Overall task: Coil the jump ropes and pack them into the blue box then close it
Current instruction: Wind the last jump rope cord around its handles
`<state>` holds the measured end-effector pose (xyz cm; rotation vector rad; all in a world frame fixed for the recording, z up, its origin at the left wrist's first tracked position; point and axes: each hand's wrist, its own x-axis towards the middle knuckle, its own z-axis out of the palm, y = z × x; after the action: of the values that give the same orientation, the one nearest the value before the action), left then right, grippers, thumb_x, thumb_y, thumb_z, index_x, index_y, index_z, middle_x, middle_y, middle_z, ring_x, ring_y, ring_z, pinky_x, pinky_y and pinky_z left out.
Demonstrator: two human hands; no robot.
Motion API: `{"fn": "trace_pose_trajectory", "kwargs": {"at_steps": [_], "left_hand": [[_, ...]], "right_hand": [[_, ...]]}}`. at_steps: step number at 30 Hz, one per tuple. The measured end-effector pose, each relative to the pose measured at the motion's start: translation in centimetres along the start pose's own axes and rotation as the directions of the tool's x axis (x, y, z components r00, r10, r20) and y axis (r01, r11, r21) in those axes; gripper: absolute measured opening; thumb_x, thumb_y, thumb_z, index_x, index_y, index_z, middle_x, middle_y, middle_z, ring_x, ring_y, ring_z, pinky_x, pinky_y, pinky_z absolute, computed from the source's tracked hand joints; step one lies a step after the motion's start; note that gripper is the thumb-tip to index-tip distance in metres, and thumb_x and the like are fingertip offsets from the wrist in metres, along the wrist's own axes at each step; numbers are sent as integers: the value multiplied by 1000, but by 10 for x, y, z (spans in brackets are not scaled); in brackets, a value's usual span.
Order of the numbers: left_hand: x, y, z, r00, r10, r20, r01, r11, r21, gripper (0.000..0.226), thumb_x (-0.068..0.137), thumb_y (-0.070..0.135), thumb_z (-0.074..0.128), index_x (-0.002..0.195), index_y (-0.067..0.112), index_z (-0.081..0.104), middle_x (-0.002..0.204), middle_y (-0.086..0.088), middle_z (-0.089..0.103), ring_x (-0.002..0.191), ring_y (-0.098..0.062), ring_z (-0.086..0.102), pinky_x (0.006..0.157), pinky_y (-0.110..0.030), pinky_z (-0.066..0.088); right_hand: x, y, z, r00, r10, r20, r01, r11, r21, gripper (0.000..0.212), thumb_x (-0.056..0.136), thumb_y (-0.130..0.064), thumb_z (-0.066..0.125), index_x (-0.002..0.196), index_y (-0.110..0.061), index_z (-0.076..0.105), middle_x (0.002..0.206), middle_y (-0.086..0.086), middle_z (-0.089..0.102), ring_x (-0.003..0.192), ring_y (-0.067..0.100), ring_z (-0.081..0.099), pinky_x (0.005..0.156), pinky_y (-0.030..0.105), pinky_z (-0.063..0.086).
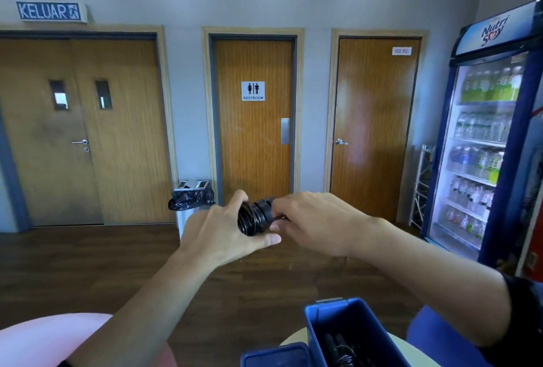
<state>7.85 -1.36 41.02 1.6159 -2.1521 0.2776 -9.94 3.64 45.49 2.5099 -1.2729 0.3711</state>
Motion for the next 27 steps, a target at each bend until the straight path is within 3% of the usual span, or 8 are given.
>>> {"fn": "trace_pose_trajectory", "kwargs": {"at_steps": [4, 7, 10, 13, 17, 21, 24, 27], "left_hand": [[-1, 5, -1, 982, 187, 36, -187, 982, 8, 83, 62, 95, 27, 119, 36, 39, 78, 9, 66, 75, -16, 66, 66, -32, 52], [-2, 0, -6, 951, 285, 117, -256, 943, -213, 71, 64, 88, 34, 121, 47, 43, 60, 5, 56, 54, -6, 55, 57, -27, 44], [-4, 0, -13, 921, 362, 144, -231, 805, -546, 46, 65, 77, 50, 105, 56, 48, 78, 5, 67, 71, -8, 64, 67, -33, 50], [-6, 2, -19, 919, 386, 77, -172, 570, -804, 45, 68, 62, 58, 106, 39, 58, 84, 5, 69, 70, -13, 66, 62, -27, 51], [-11, 6, -19, 951, 308, -26, -139, 350, -927, 49, 72, 55, 61, 106, 20, 56, 66, -8, 60, 49, -23, 53, 48, -30, 44], [-6, 8, -20, 986, 165, -21, -46, 148, -988, 81, 69, 69, 64, 115, 4, 47, 62, -21, 57, 40, -25, 48, 45, -31, 42], [-4, 12, -20, 994, 108, -21, -31, 92, -995, 68, 72, 66, 62, 120, 20, 48, 64, -24, 57, 39, -26, 48, 45, -31, 43], [-4, 16, -17, 995, 101, 23, 20, 26, -999, 85, 64, 77, 65, 123, 17, 52, 67, -26, 56, 40, -26, 50, 44, -31, 45]], "right_hand": [[13, 17, -12, 945, -305, -115, 284, 944, -167, 17, 97, -27, 53, 92, -14, 63, 80, -9, 47, 65, 10, 47, 52, 27, 43], [23, 37, -16, 972, -219, -79, 229, 962, 148, 23, 91, -40, 59, 87, -18, 65, 78, -12, 56, 66, 5, 50, 61, 26, 44], [34, 52, -10, 994, -87, -64, 107, 884, 454, 34, 85, -38, 68, 76, -5, 61, 70, 9, 58, 61, 18, 50, 61, 34, 40], [38, 56, 3, 999, -32, 2, 21, 700, 714, 34, 88, -24, 66, 68, 1, 59, 66, 11, 55, 62, 22, 49, 61, 31, 40], [34, 47, 22, 996, 89, -17, -39, 584, 811, 34, 94, 4, 47, 63, -11, 48, 48, -11, 49, 41, -1, 44, 46, 11, 35], [31, 33, 41, 977, 209, -50, -68, 521, 851, 51, 102, -41, 25, 60, -16, 40, 44, -12, 34, 41, 3, 31, 45, 13, 28], [27, 20, 55, 953, 296, -69, -107, 537, 837, 54, 100, -49, 24, 59, -18, 41, 46, -13, 36, 46, 3, 32, 53, 19, 28], [22, 9, 63, 927, 372, -59, -146, 501, 853, 54, 98, -52, 26, 60, -20, 43, 53, -10, 40, 49, 5, 35, 56, 25, 29]]}}
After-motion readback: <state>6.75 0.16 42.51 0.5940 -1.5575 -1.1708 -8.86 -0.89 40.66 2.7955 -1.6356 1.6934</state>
